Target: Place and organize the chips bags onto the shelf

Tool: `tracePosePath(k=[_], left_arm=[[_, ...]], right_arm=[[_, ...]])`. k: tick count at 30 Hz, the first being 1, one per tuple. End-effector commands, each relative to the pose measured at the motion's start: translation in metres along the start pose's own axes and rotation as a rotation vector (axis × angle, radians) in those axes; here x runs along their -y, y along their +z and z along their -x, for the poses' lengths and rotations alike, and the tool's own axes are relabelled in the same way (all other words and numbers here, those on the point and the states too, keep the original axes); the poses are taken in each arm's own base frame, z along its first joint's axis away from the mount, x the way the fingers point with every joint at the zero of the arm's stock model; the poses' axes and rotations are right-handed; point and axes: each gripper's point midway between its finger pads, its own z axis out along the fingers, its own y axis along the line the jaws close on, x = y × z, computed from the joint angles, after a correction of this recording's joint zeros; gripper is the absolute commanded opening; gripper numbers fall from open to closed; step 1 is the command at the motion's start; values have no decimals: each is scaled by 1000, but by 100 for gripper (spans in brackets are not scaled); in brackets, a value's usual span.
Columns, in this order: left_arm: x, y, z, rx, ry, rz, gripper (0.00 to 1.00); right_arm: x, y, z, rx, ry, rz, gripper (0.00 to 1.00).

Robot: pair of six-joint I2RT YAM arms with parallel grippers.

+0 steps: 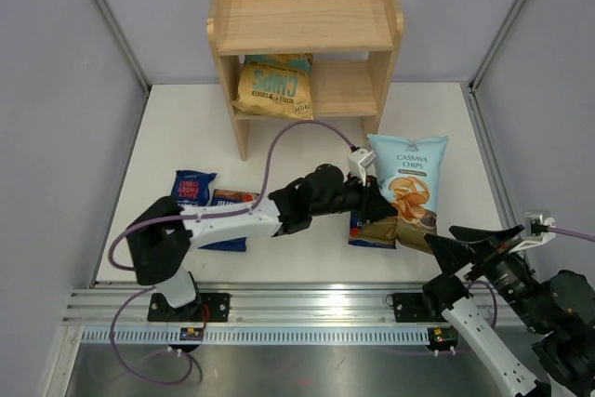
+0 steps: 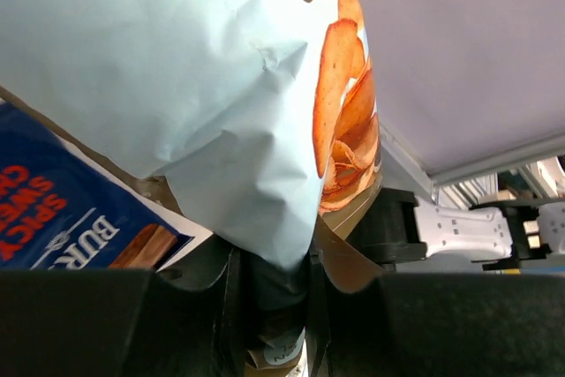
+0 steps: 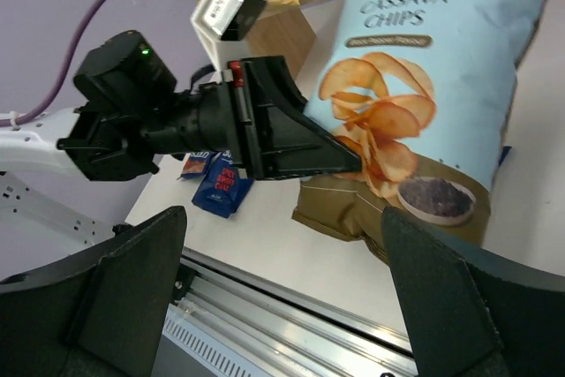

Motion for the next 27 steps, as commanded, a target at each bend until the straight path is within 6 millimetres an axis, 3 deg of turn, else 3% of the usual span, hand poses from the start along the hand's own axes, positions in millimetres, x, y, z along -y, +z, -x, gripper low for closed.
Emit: tracePosePath(k=[1,6,8,14,15,18,22,24,25,27], left_arm=[[13,-36,57,225,52,44,7],[4,-89,68,298,94,155,4],[-5,-105,69,313,95,218,4],[-24,-160,91,376,92,315,4],[-18,-172,97,406,94,301,4],[-19,-187,102,423,92,300,4],[0,-200,109,451,91,234,5],[10,-202,108,456,63,187,4],[18,-204,113,485,51,150,4],[22,-207,108,503,-10,102,5]], right_arm=[[-21,15,4,-2,-6,107,100],[-54,30,-9,-91,1,285,99],[-57,40,-13,-86,25,318,99],[-45,77,-37,-144,41,293,100],[-43,80,-39,-138,39,293,99],[-38,90,-42,-104,35,294,99],[-48,111,-57,-99,135,407,99],[-49,122,-75,-144,178,451,100],[-60,122,-63,-93,205,513,99],[-60,129,-73,-108,234,547,99]])
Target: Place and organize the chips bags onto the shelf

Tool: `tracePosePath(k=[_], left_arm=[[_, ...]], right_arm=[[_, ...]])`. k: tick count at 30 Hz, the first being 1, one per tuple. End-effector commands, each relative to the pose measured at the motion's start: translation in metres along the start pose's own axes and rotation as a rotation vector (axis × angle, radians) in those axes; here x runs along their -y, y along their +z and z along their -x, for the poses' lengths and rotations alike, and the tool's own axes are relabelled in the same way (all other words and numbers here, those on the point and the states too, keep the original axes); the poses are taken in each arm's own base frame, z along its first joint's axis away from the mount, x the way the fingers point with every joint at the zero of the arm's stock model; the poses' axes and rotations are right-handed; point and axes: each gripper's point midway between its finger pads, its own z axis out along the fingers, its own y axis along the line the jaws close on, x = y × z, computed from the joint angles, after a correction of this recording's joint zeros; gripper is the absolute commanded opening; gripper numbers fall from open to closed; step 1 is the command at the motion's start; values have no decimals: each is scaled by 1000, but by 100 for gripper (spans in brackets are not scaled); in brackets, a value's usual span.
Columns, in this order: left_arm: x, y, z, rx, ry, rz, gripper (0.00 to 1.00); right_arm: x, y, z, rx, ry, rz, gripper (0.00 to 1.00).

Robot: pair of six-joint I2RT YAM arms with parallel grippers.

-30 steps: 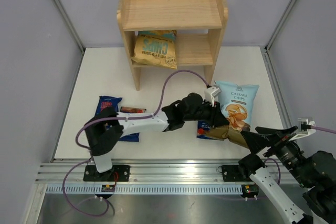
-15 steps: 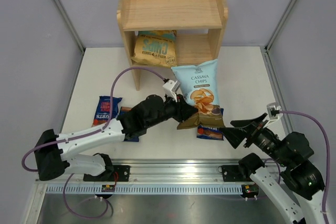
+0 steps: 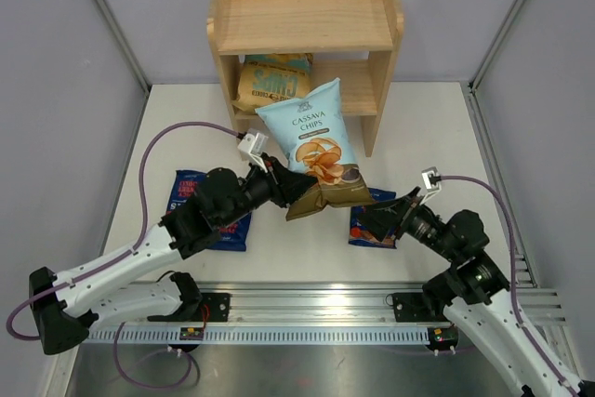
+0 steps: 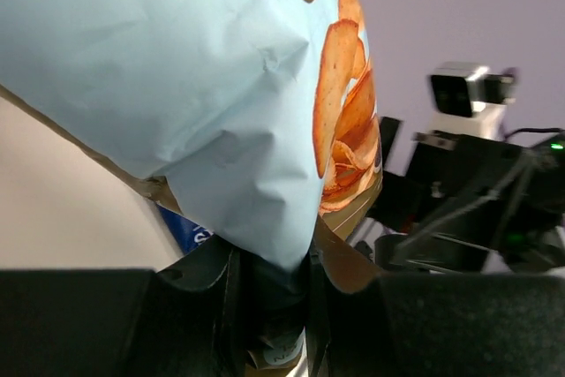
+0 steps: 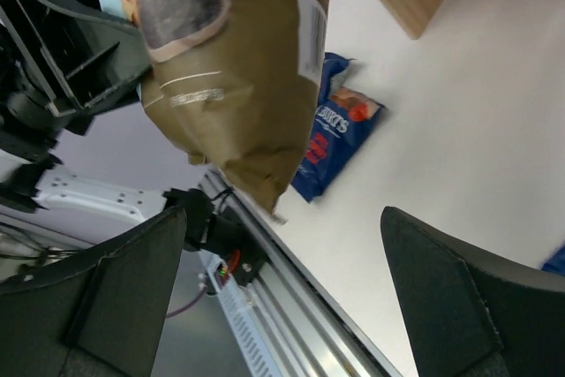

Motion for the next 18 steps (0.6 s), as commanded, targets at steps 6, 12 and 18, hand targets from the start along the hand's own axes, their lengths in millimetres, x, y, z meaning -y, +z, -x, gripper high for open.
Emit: tracePosePath(k=[6,12,18], left_arm=[[45,-11,23,121,-195,-227,5],[62,-9,22,134,-242,-317,5],[61,-1,11,87,-244,-300,7]], right_arm=[[-52,19,35,159,56,334,99],[-44,38,47,197,121,317,99],[-49,39,60,241,115,328,77]])
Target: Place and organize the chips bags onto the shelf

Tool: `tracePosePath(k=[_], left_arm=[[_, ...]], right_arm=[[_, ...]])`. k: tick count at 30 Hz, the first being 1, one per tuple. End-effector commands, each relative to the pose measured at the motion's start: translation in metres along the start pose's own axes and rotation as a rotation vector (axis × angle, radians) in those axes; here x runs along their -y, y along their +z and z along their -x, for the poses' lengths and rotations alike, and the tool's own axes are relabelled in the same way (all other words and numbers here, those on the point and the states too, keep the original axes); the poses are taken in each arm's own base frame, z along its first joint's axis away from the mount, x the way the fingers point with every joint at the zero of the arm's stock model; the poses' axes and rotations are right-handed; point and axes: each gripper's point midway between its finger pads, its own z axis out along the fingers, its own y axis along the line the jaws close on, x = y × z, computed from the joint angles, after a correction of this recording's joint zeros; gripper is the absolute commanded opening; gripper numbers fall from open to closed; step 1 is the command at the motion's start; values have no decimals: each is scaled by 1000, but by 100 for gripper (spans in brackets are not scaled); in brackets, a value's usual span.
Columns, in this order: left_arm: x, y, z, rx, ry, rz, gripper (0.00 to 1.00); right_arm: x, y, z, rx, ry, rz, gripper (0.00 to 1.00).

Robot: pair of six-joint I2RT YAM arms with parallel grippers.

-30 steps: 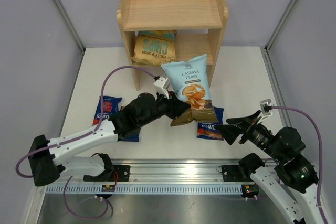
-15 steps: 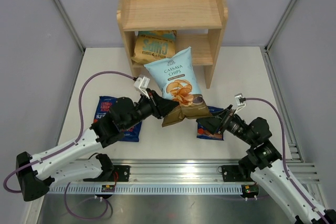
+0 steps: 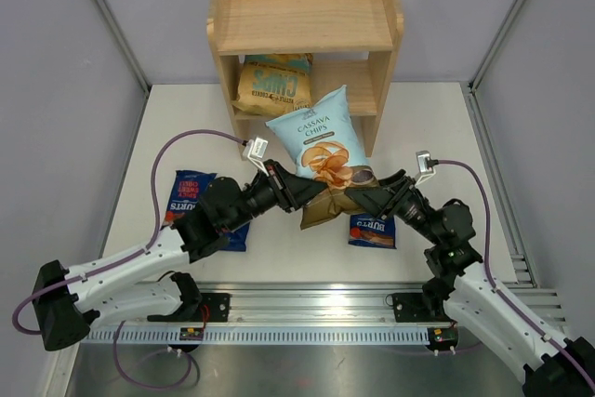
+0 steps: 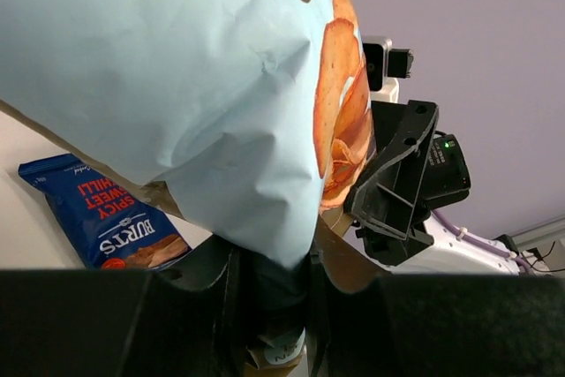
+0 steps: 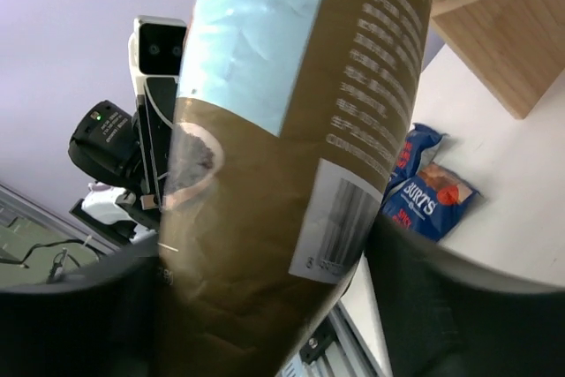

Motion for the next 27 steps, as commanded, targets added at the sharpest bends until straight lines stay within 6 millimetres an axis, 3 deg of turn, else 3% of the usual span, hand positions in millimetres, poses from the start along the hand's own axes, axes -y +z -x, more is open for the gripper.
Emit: tracePosePath(k=[1,4,6,8,9,13,21,23,25,27], left_arm=[[38,2,14,37,-18,-137,9],[33,1,10,23,3,-126,23],[30,0,9,22,22,-113,35],[25,-3,9,24,42,-87,53],[22,-5,11,29,50,-72,76],[-5,-18,13,59,59,57,97],[-49,-76,20,77,109,319,99],[-44,-91,34,100,137,337,99],[-51,-105,31,64,167,387,99],[-43,-118,42,75,188,394,99]], right_arm=[[-27,3,25,95,-47,81,64],[-30,-2,28,133,-72,100,43],[-30,-3,31,150,-76,96,36],[-31,-3,33,160,-94,101,31],[-35,-2,35,163,-107,110,30],[-34,3,39,161,-123,98,24],[-35,25,54,172,-89,74,23],[-30,31,58,177,-89,54,23],[-31,36,64,186,-85,39,23],[-29,43,71,196,-71,22,23]])
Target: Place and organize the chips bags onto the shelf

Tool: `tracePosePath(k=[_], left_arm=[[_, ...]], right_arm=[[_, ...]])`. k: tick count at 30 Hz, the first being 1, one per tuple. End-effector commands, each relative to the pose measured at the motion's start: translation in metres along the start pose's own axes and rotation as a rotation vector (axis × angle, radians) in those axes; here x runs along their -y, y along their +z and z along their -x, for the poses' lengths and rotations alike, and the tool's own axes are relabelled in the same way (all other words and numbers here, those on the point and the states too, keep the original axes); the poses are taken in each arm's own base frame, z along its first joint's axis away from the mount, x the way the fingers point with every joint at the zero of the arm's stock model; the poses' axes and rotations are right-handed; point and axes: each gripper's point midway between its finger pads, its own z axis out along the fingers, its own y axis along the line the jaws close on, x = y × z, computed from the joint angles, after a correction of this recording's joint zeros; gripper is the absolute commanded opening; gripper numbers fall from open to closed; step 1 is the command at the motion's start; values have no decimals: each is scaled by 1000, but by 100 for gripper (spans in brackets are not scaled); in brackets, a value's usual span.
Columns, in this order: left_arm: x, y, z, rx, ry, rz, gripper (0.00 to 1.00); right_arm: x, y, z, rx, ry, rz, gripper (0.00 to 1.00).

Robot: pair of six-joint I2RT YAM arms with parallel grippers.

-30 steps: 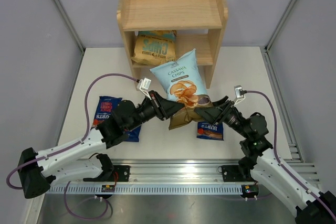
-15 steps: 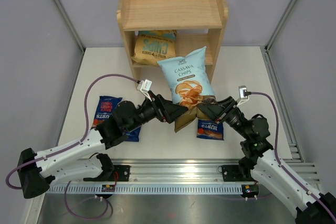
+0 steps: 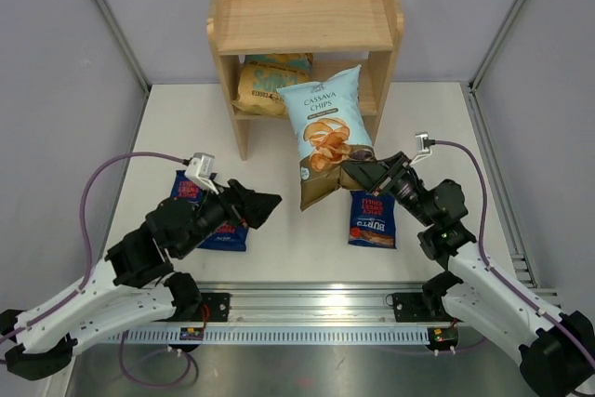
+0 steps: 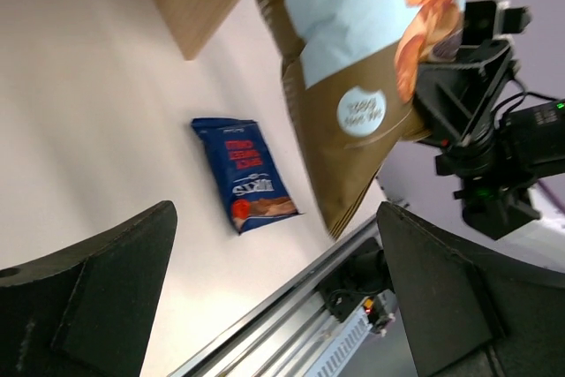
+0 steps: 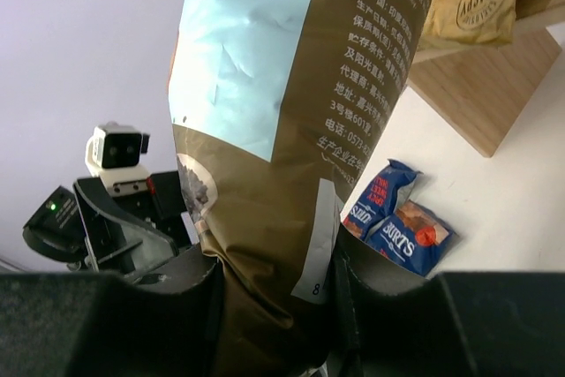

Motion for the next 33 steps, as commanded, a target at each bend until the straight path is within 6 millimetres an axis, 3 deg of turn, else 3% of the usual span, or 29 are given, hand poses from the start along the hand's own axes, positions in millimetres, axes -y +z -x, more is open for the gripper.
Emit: tracePosePath(k=[1,5,13,19,24,25,27,28,30,33], left_arm=[[-19,-27,15,-4,89,117,99],[-22,-49,27,11,125,131,99],[-27,-87,47,43,167,142,99],[-33,-100,48,19,214,165,99],[-35,-106,43,-6,254,149,99],[-35,-106,42,-12,258,144,99],[-36,-109,39,-18,268,134,99],[-37,-109,38,-21,279,134,99],[-40,-110,36,-22,289,132,99],[-43,-110,33,-22,302,126,99]], right_arm=[[-41,16,42,122,-32,92,23],[-25,32,47,126,9,22,23],[-6,47,57,162,60,-36,24],[6,64,75,183,84,-54,23],[21,84,104,188,111,-76,26],[31,90,101,161,123,-89,27],[31,100,111,154,123,-73,28],[43,108,106,124,136,-89,28],[42,118,112,126,137,-69,28],[64,131,114,121,156,-103,29]])
